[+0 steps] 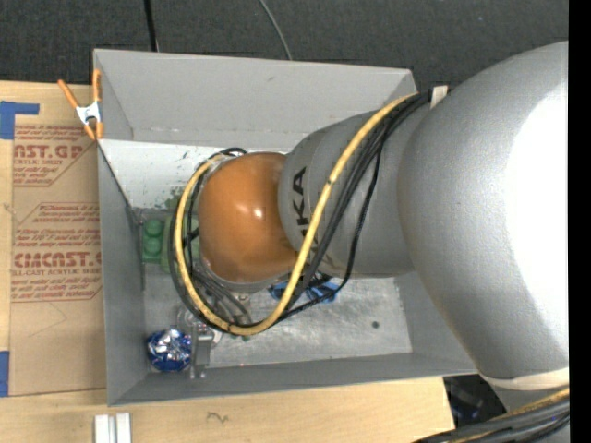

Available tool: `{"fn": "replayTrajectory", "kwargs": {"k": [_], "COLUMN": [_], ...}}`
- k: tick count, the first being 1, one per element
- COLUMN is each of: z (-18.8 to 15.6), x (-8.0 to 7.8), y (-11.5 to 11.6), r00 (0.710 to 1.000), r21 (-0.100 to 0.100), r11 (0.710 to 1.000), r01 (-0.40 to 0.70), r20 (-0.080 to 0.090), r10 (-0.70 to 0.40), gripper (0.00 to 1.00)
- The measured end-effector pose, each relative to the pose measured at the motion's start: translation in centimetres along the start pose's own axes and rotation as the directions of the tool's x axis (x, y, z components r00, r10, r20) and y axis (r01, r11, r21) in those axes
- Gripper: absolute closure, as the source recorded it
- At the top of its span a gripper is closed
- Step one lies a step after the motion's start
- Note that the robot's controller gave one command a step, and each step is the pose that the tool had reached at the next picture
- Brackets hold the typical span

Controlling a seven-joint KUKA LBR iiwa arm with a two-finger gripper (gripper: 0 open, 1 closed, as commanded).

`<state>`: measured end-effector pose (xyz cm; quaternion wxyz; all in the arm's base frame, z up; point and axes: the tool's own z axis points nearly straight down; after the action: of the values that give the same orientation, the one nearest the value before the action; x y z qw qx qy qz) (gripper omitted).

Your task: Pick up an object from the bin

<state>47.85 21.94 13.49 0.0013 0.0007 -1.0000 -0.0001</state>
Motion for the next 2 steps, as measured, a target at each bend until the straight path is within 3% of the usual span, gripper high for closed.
{"fn": "replayTrajectory", "kwargs": {"k": [1, 2], "z": [6.29, 6.37], "x": [-1.01, -0.76], "y": [1.63, 1.52], "r00": [0.998, 0.999], "r21": [-0.005, -0.003], "r11": [0.999, 0.999], "r01": [0.053, 0.053], "r20": [0.016, 0.008], "r10": [-0.053, -0.053], "gripper": [0.0, 1.0]}}
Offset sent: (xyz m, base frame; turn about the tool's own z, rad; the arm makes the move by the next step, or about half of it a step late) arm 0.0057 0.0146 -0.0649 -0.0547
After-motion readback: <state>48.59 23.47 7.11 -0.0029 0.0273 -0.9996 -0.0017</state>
